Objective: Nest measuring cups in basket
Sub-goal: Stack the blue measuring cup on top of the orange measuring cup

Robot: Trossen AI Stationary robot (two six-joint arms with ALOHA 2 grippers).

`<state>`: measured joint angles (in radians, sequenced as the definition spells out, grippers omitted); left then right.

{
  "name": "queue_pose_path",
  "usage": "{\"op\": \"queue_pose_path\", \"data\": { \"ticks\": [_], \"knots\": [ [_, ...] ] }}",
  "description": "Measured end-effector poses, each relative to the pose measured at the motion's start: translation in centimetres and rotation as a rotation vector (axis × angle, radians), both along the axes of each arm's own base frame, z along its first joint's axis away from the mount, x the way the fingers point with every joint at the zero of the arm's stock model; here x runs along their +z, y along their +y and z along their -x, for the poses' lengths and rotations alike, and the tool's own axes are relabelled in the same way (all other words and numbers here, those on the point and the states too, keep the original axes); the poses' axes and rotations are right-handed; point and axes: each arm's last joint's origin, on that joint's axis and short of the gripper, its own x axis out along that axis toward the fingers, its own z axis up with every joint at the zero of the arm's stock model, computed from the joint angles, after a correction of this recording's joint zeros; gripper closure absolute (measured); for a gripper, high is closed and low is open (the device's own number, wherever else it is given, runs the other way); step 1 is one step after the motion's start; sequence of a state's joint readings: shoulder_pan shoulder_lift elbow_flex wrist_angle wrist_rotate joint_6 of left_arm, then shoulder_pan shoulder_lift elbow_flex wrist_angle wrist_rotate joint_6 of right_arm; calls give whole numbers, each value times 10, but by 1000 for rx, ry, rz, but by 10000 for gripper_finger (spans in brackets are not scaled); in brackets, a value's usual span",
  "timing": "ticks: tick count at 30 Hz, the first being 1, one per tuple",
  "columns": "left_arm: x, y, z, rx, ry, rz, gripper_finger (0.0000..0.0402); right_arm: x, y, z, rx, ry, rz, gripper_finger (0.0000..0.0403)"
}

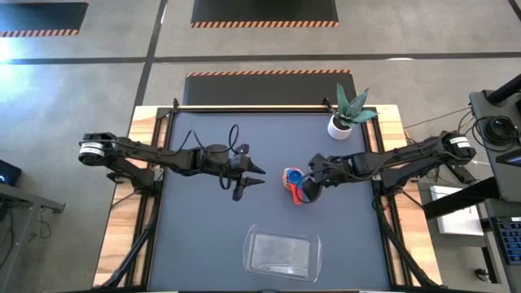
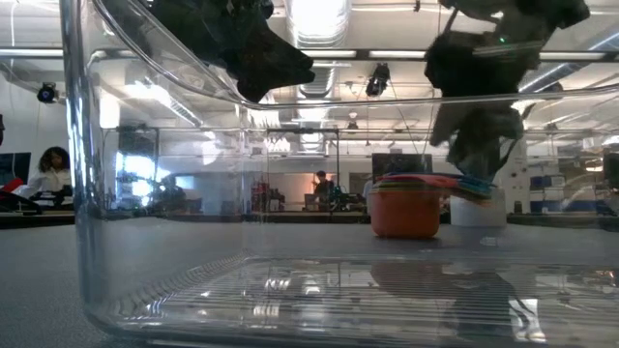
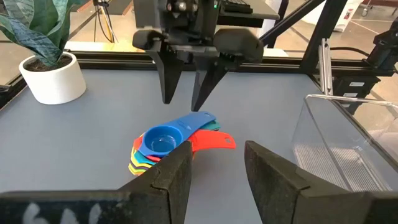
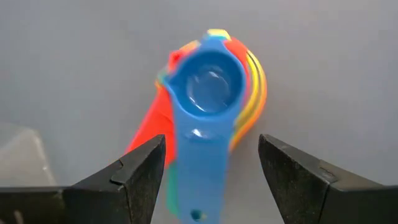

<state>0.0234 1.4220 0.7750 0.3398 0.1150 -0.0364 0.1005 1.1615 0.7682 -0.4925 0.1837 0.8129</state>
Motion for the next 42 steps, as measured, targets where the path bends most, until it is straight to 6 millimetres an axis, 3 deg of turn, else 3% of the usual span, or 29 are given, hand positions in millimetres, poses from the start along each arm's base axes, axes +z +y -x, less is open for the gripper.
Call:
{"op": "queue_pose_path", "data": {
  "ticks": [6, 12, 16, 21, 24, 29, 36, 42],
  "knots": [
    [0, 0, 0, 0, 1, 0, 272, 21, 10, -18, 133, -44, 75, 159],
    [0, 0, 0, 0, 1, 0, 272, 27, 37, -55, 309, -29, 137, 183],
    [0, 0, 0, 1, 4, 2, 272, 16, 52, -81, 440, 54, 72, 214],
    [-1, 0, 0, 0, 8, 2, 272, -9, 56, -99, 458, 275, 47, 268],
    [-1, 0, 0, 0, 16, 3, 272, -19, 55, -103, 445, 346, 59, 300],
    [-2, 0, 1, 0, 21, 1, 272, -19, 52, -103, 420, 350, 62, 333],
    [-2, 0, 1, -1, 22, 0, 272, -6, 45, -81, 308, 454, 107, 346],
    [-2, 0, 1, 0, 22, 0, 272, 15, 53, -71, 325, 385, 109, 346]
  ]
}}
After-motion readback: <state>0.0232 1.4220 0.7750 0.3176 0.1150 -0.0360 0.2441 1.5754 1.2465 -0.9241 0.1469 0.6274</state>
